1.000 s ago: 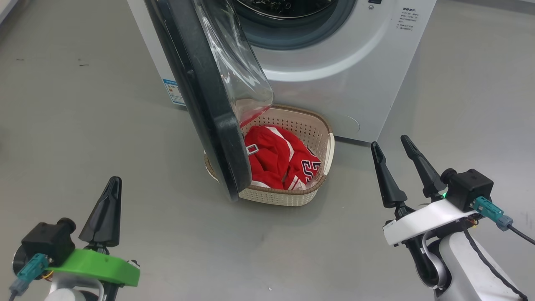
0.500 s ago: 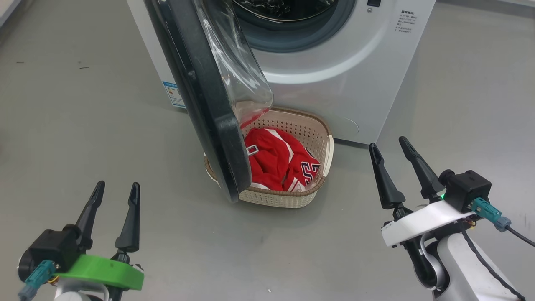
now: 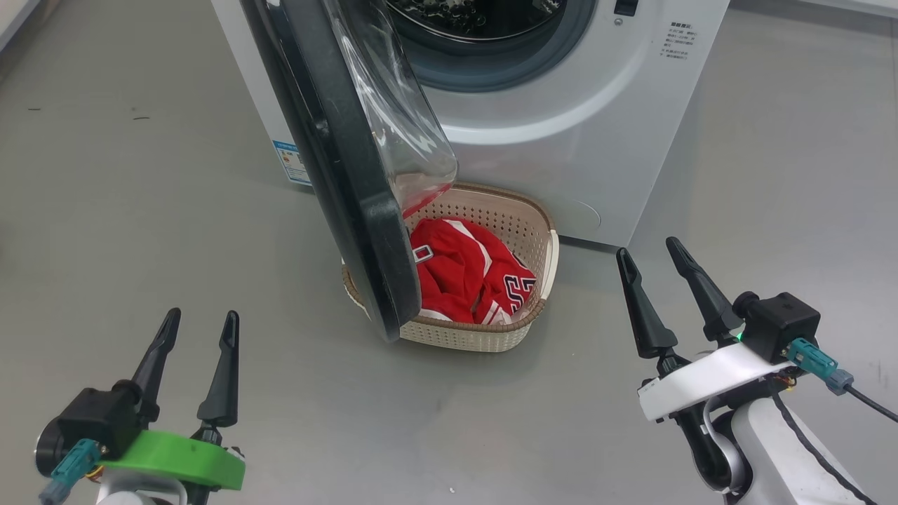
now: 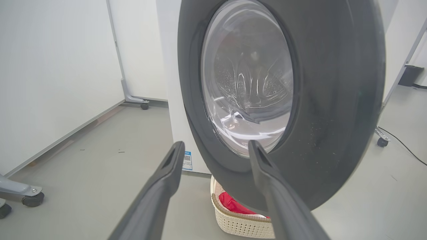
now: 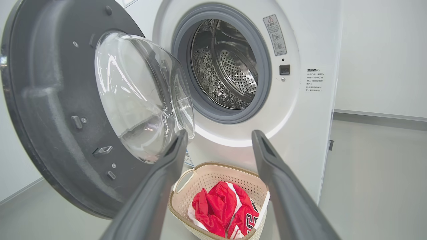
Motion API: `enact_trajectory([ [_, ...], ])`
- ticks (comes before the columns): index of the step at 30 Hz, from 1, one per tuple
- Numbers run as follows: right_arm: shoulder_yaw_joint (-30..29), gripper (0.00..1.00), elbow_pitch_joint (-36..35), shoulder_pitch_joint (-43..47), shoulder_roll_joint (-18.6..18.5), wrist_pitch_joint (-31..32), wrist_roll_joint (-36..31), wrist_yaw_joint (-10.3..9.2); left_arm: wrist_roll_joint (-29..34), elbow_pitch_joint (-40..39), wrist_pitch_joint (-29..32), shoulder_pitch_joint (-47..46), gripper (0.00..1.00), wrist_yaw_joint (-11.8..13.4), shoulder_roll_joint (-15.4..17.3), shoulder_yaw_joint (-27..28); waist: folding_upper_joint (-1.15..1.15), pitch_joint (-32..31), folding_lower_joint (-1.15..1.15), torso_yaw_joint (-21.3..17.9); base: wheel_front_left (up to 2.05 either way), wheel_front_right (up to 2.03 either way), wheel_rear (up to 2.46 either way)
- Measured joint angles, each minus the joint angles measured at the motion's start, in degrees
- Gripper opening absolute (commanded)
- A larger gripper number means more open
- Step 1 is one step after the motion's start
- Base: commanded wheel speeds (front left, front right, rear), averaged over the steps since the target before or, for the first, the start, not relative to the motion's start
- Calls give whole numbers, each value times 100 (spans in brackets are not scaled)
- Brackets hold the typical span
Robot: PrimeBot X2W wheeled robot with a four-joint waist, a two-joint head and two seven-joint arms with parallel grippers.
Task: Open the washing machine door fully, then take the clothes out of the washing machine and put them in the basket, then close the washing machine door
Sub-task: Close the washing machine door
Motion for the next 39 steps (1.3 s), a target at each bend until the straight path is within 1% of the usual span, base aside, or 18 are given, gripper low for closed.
enact_trajectory([
  [3,0,100,0,1,4,0,0,0,20,7,0,-1,100,0,-4,11,0,3,0,-2,0,0,0],
  [4,0,100,-1,1,7,0,0,0,20,11,-1,-1,53,0,-8,8,0,5,0,-3,0,0,0],
  [5,1,100,-1,1,10,0,0,0,20,20,-1,-1,0,0,-14,3,0,8,0,-5,0,0,0],
  [19,-9,100,-20,0,21,-1,0,-2,21,42,-43,-7,0,-3,-53,-42,0,115,0,-41,0,0,0],
  [24,-9,100,-20,0,21,-1,0,-2,-45,24,-44,-25,0,-4,-99,-37,0,138,0,-54,0,0,0],
  [27,-9,100,-21,-1,21,-1,0,-2,-205,5,-44,-71,0,-9,-151,-23,0,151,0,-69,0,0,0],
  [30,-9,100,-21,-1,20,-2,0,-2,-822,-43,-42,-124,0,-11,-444,71,0,166,0,-90,0,0,0],
  [32,-9,100,-21,-1,18,-2,0,-2,-1321,-62,66,-127,0,-12,-691,90,0,176,0,-106,0,0,0],
  [34,-8,100,-21,-1,18,-2,0,-2,-1819,-81,189,-135,0,-13,-857,122,0,185,0,-123,0,0,0],
  [36,10,100,-21,-5,23,-2,0,-1,-2436,-144,338,-163,0,-14,-929,212,0,200,0,-147,0,0,0],
  [38,8,100,-20,-5,24,-2,0,-1,-2985,-197,522,-250,0,-15,-934,220,0,214,0,-175,0,0,0],
  [39,8,100,-20,-5,24,-2,0,-1,-2985,-197,522,-250,0,-15,-934,220,0,214,0,-175,0,0,0],
])
